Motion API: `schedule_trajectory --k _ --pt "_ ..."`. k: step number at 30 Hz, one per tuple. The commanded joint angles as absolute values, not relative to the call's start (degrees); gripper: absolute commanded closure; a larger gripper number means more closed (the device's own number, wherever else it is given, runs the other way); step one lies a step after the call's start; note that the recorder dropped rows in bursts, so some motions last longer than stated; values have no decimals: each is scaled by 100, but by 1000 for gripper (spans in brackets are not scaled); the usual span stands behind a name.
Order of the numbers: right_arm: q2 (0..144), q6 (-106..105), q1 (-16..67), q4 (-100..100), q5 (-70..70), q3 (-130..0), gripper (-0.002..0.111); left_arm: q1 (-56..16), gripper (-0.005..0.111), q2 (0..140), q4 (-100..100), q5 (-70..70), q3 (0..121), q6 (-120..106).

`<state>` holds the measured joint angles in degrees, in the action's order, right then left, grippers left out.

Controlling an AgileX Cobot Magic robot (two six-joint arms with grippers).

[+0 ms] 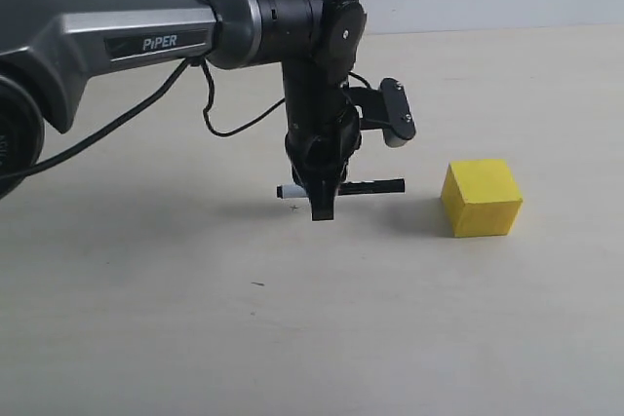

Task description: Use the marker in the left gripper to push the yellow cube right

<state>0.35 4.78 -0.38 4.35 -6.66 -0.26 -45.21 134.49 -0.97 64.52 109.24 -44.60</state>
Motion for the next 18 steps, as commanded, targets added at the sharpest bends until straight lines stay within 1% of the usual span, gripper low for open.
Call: schedule_trajectory --k 1,9,13,18 --pt "0 475 -33 445 -638 0 108 -4677 107 13451 -57 6254 10962 -4433" --pt "0 475 -33 445 -638 0 108 -5125 107 13657 0 5961 11399 -4505" --pt "0 475 -33 445 -638 0 108 -5149 107 13847 58 6293 11747 -4477" --pt "0 475 -33 445 -638 0 108 -5063 107 13847 44 6665 11763 -4459"
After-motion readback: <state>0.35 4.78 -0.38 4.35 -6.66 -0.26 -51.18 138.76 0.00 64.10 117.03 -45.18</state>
